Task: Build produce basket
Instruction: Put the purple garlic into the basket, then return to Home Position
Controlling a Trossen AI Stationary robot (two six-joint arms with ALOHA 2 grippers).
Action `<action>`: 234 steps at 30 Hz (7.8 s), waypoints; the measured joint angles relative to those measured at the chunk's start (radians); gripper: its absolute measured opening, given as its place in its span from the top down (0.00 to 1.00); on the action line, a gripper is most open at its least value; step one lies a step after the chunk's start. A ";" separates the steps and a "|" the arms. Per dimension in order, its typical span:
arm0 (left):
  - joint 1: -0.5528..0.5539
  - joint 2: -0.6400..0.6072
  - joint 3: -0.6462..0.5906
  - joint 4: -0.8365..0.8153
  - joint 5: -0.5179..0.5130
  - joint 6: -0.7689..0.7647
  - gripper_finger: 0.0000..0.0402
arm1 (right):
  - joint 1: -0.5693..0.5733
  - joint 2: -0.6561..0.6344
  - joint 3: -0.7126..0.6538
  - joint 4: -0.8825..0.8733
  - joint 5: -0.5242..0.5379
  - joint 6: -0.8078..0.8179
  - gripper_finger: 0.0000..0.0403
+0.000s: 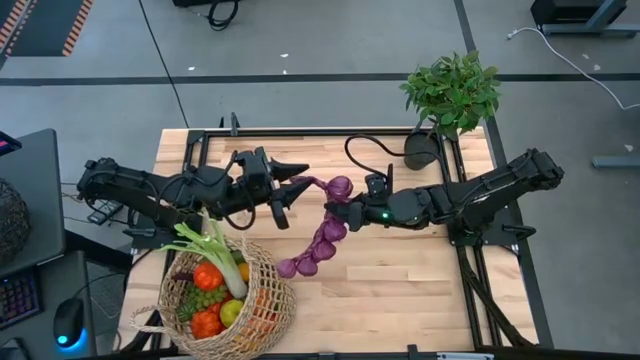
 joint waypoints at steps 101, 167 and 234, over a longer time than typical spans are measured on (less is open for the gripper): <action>-0.662 -0.320 -0.001 -1.130 0.191 -0.911 0.50 | -0.005 -0.280 0.000 -0.342 -0.265 -0.179 0.21; 0.222 -1.176 -0.658 -0.479 0.181 -0.408 1.00 | -0.147 -0.824 -0.507 -0.048 -0.064 -0.419 0.97; 0.219 -1.179 -1.263 -0.051 0.394 0.006 0.89 | -0.135 -0.986 -0.871 0.034 -0.254 -0.691 0.98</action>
